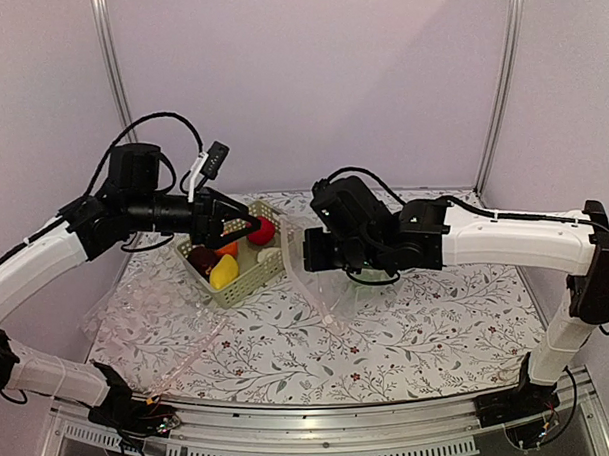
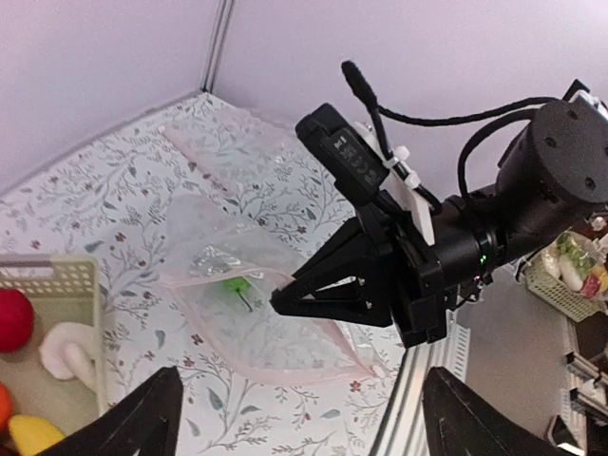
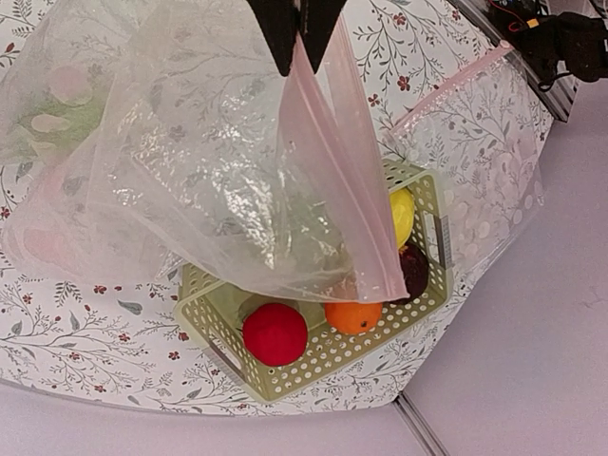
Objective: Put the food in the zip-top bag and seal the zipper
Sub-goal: Pick up the fake fruit from the bin.
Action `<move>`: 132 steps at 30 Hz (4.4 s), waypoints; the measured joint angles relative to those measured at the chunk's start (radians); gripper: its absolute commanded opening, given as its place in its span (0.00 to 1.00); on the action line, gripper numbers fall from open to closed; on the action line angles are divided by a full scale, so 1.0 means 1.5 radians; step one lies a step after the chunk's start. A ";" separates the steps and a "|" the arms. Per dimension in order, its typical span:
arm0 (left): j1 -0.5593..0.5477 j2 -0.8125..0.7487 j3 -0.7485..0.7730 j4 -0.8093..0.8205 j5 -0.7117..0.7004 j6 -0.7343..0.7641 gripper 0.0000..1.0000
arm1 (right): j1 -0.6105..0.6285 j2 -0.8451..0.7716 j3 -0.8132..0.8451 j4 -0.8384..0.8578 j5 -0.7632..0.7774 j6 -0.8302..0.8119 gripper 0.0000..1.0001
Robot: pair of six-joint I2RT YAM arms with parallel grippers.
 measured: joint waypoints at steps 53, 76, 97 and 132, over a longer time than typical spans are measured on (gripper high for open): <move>0.258 0.461 0.212 -0.294 -0.332 -0.113 0.76 | 0.000 -0.020 -0.012 0.009 0.011 -0.001 0.00; 0.211 0.491 0.224 -0.298 -0.295 -0.105 0.84 | 0.000 -0.020 -0.012 0.009 0.011 -0.001 0.00; 0.200 0.532 0.245 -0.303 -0.303 -0.095 0.86 | 0.000 -0.020 -0.012 0.010 0.011 -0.001 0.00; 0.199 0.327 0.182 -0.241 -0.266 -0.072 0.68 | 0.000 -0.020 -0.012 0.010 0.013 -0.001 0.00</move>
